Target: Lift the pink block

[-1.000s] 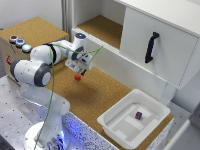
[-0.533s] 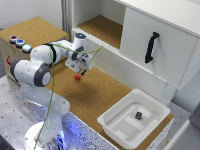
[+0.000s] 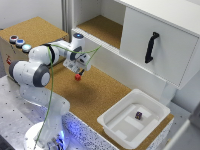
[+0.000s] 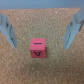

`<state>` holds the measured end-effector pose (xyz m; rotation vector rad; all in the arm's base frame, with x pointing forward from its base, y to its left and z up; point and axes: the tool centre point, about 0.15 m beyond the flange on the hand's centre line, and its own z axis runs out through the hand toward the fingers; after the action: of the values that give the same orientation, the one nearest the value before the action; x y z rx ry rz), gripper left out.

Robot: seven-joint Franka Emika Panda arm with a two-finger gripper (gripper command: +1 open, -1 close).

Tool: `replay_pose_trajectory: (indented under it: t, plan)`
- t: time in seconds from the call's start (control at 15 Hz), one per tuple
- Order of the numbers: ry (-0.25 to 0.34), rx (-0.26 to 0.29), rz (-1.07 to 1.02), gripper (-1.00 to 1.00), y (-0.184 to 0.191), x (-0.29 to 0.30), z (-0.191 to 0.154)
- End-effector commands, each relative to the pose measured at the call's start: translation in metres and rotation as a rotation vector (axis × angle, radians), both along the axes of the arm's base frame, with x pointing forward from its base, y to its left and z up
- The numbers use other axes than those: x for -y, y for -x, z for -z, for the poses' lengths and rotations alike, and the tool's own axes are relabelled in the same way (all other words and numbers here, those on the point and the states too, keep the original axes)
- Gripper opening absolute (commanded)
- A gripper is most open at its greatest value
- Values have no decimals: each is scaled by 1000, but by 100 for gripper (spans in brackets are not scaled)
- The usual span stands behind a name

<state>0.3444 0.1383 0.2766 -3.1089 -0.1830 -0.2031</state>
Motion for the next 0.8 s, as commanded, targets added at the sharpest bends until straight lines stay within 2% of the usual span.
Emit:
replay_pose_trajectory:
  t: [0.0, 0.13, 0.33, 0.67, 0.73]
  plan:
    - [81, 123, 70, 100, 3, -6, 38]
    - [28, 88, 86, 100, -12, -2, 48]
    - [-2, 47, 82, 100, -30, -1, 60]
    - [25, 28, 52, 100, -49, -8, 68]
    - [31, 28, 53, -100, -51, -10, 69]
